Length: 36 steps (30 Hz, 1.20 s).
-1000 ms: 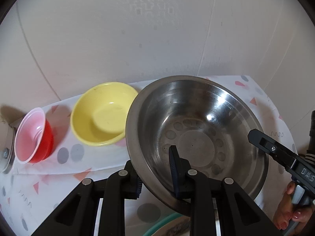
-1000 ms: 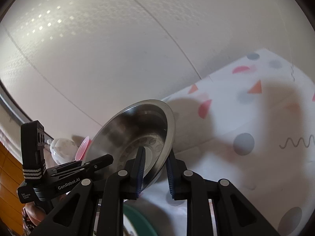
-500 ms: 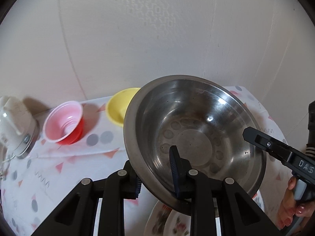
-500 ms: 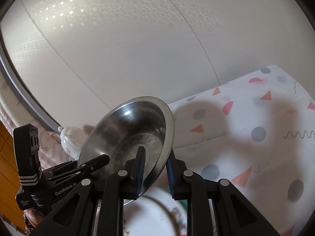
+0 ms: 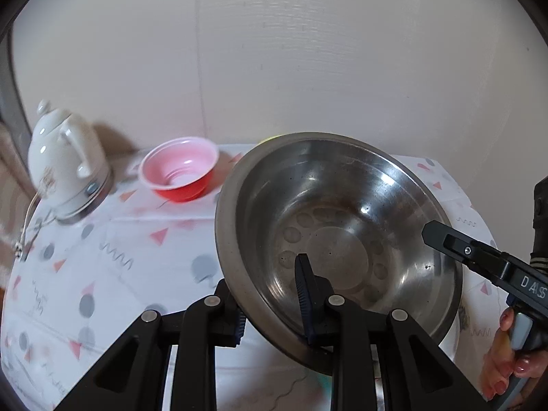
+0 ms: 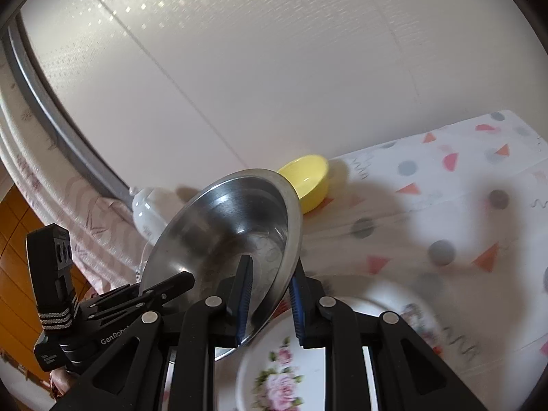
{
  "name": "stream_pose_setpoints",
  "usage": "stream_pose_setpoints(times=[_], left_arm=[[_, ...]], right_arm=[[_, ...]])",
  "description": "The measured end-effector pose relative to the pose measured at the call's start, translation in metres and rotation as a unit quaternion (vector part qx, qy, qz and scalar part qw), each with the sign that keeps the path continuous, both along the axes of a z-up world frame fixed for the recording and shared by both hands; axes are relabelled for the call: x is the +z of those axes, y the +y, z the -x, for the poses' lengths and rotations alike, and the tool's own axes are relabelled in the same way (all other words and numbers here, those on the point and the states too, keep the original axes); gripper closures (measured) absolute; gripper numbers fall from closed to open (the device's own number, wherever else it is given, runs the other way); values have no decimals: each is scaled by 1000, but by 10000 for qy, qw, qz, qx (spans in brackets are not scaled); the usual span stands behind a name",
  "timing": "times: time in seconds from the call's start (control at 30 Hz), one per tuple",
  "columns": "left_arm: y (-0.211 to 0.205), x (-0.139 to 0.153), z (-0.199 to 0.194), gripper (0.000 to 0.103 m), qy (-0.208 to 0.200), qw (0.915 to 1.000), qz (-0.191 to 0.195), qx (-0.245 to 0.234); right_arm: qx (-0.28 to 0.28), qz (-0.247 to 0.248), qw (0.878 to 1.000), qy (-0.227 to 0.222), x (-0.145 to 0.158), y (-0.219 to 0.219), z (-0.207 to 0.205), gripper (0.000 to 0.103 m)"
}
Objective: Organize plates and bowls
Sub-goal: 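Lift the steel bowl with both grippers and carry it beside the plate stack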
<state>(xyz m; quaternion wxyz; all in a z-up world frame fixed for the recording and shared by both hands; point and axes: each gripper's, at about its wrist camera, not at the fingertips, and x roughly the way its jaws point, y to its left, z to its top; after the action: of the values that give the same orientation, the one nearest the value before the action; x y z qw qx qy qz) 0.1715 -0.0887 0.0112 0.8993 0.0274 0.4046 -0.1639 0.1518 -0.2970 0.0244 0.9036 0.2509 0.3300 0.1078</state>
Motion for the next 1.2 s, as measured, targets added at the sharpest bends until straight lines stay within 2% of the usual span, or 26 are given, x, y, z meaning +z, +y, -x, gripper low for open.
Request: stream_pose_setpoints(times=[0.63,1.2], left_arm=[[89,-12,31,77,183,9974,215,666],[114,-44,41,77,478,9944,289,895]], right_arm=[[671,37,9973,292,-20,85,-14,82],[838,97,9943,651,-43,110,-15,82]])
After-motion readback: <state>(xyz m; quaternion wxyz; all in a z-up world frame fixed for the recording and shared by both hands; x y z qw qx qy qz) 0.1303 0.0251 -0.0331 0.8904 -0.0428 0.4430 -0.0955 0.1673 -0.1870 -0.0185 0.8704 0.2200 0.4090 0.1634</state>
